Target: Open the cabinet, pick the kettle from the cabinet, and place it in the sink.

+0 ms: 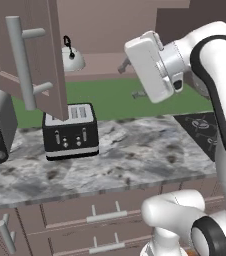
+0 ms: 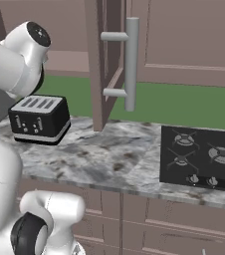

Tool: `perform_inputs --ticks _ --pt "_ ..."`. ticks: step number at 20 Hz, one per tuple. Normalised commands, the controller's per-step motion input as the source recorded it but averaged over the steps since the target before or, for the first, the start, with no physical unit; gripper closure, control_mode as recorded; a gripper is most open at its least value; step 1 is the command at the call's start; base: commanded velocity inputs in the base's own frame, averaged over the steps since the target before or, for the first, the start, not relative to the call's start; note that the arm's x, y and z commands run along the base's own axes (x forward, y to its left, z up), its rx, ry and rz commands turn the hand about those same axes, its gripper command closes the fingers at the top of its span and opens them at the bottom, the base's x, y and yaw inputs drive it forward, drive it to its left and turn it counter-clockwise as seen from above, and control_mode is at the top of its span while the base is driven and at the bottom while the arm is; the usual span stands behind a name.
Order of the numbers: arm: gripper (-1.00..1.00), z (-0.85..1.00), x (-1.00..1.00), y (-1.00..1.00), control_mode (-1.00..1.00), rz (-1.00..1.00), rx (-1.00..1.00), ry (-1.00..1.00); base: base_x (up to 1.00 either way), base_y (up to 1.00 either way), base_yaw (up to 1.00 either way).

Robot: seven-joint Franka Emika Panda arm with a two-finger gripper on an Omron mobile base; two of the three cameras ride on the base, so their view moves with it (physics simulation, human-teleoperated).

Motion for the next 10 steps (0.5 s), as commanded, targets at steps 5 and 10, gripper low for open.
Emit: perform_inputs --ticks 5,10 --pt "-1.0 0.0 0.33 0.37 -1.0 0.0 0.0 -0.03 0.0 0.0 0.0" --pt "-1.0 0.0 0.35 0.33 -1.0 0.0 0.0 -0.01 0.0 0.0 0.0"
